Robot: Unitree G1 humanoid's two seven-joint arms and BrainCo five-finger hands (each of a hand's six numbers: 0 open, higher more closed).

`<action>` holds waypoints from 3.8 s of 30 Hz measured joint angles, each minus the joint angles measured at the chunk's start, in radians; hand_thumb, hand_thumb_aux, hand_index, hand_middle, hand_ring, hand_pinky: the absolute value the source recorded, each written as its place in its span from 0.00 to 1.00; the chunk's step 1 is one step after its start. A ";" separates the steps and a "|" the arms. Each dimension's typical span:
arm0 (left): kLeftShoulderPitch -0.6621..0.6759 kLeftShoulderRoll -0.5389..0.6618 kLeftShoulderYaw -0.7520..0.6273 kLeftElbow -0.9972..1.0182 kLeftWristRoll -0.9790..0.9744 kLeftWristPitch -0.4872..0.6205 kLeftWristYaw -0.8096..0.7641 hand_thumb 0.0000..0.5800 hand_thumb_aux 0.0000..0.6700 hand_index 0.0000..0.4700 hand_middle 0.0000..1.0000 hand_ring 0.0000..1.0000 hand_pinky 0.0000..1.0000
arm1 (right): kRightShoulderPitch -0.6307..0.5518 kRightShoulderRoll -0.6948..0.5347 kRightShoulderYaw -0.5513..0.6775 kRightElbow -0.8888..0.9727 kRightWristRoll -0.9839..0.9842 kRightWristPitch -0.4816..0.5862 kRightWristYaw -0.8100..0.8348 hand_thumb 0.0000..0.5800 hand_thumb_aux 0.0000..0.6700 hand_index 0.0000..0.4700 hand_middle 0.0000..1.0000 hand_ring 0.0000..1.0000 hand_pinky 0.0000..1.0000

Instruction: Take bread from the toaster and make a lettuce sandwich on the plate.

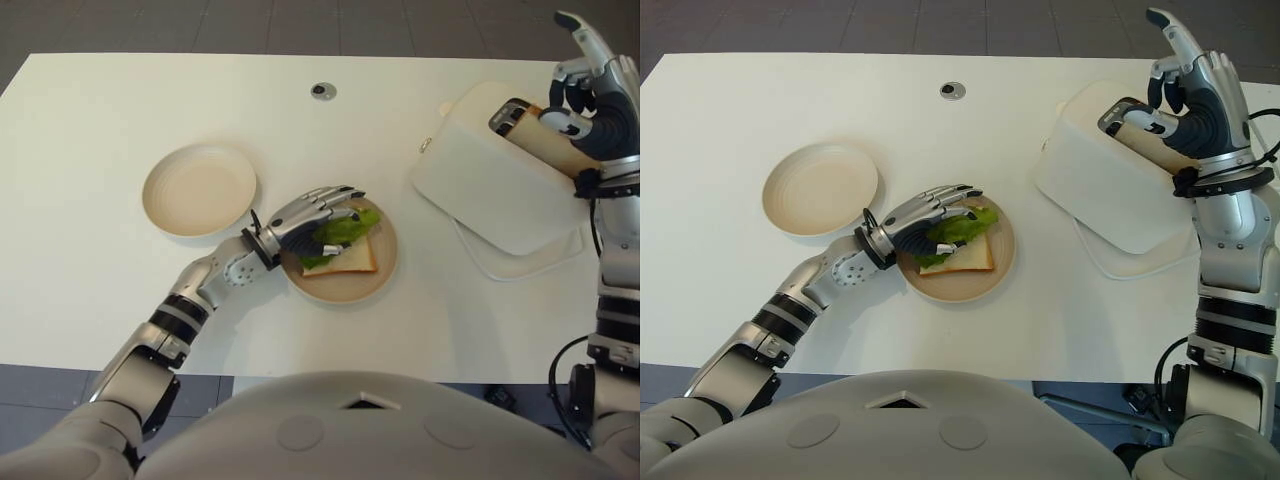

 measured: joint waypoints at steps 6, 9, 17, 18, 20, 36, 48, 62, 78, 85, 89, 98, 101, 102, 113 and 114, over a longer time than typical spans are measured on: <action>-0.004 -0.001 -0.004 0.016 0.010 0.001 0.014 0.00 0.00 0.00 0.00 0.00 0.00 | 0.046 -0.126 -0.009 0.146 -0.166 0.062 -0.059 0.00 0.00 0.00 0.00 0.00 0.00; -0.004 -0.001 -0.004 0.017 0.010 0.002 0.019 0.00 0.00 0.00 0.00 0.00 0.00 | 0.073 -0.167 -0.007 0.195 -0.162 0.065 -0.061 0.00 0.00 0.00 0.00 0.00 0.00; -0.004 0.000 -0.004 0.017 0.010 0.004 0.024 0.00 0.00 0.00 0.00 0.00 0.00 | 0.109 -0.189 0.010 0.200 -0.093 0.024 -0.043 1.00 1.00 1.00 0.00 0.00 0.00; -0.004 0.000 -0.004 0.017 0.010 0.003 0.024 0.00 0.00 0.00 0.00 0.00 0.00 | 0.109 -0.189 0.011 0.199 -0.087 0.012 -0.048 1.00 1.00 1.00 0.00 0.00 0.00; -0.005 -0.001 -0.003 0.023 -0.001 -0.007 0.024 0.00 0.00 0.00 0.00 0.00 0.00 | 0.108 -0.188 0.014 0.183 -0.082 -0.013 -0.064 1.00 1.00 1.00 0.00 0.00 0.00; -0.018 -0.078 0.161 -0.009 -0.286 -0.073 0.092 0.00 0.00 0.00 0.00 0.00 0.00 | -0.037 -0.015 0.041 -0.039 0.079 -0.107 -0.160 1.00 1.00 1.00 1.00 1.00 1.00; 0.005 -0.074 0.333 -0.188 -0.841 -0.085 -0.153 0.00 0.00 0.00 0.00 0.00 0.00 | -0.063 0.079 0.380 -0.083 0.291 -0.035 0.224 1.00 1.00 1.00 1.00 1.00 1.00; 0.185 0.012 0.188 -0.322 -1.062 -0.063 -0.772 0.00 0.00 0.00 0.00 0.00 0.00 | -0.367 0.184 0.593 0.251 0.430 -0.008 0.705 1.00 1.00 1.00 1.00 1.00 1.00; 0.219 0.000 0.118 -0.247 -0.844 -0.096 -0.798 0.00 0.00 0.00 0.00 0.00 0.00 | -0.388 0.377 0.723 0.618 0.277 -0.093 0.704 1.00 1.00 1.00 1.00 1.00 1.00; 0.133 -0.001 0.070 -0.090 -0.518 -0.152 -0.638 0.00 0.00 0.00 0.00 0.00 0.00 | -0.405 0.375 0.711 0.699 0.248 -0.160 0.621 1.00 1.00 1.00 1.00 1.00 1.00; 0.048 -0.001 -0.001 -0.027 -0.369 -0.173 -0.492 0.00 0.00 0.00 0.00 0.00 0.00 | -0.406 0.365 0.688 0.717 0.230 -0.160 0.568 0.00 0.00 0.00 0.98 0.98 0.98; -0.054 0.005 -0.075 0.102 -0.247 -0.164 -0.314 0.00 0.00 0.00 0.00 0.00 0.00 | -0.450 0.449 0.513 0.726 0.292 -0.203 0.353 0.00 0.00 0.00 0.00 0.00 0.00; -0.060 0.005 -0.087 0.112 -0.228 -0.164 -0.282 0.00 0.00 0.00 0.00 0.00 0.00 | -0.518 0.473 0.438 0.691 0.327 -0.233 0.261 0.00 0.00 0.00 0.00 0.00 0.00; -0.060 0.007 -0.086 0.113 -0.224 -0.164 -0.272 0.00 0.00 0.00 0.00 0.00 0.00 | -0.516 0.474 0.424 0.686 0.344 -0.233 0.255 0.00 0.00 0.00 0.00 0.00 0.00; 0.045 0.102 0.063 -0.140 -0.739 -0.138 -0.350 1.00 1.00 1.00 1.00 1.00 1.00 | -0.174 0.392 0.403 0.186 0.803 0.028 0.624 1.00 1.00 1.00 1.00 1.00 1.00; 0.064 0.109 0.051 -0.212 -0.865 -0.142 -0.403 1.00 1.00 1.00 1.00 1.00 1.00 | -0.129 0.367 0.403 0.135 0.869 0.068 0.694 1.00 1.00 1.00 1.00 1.00 1.00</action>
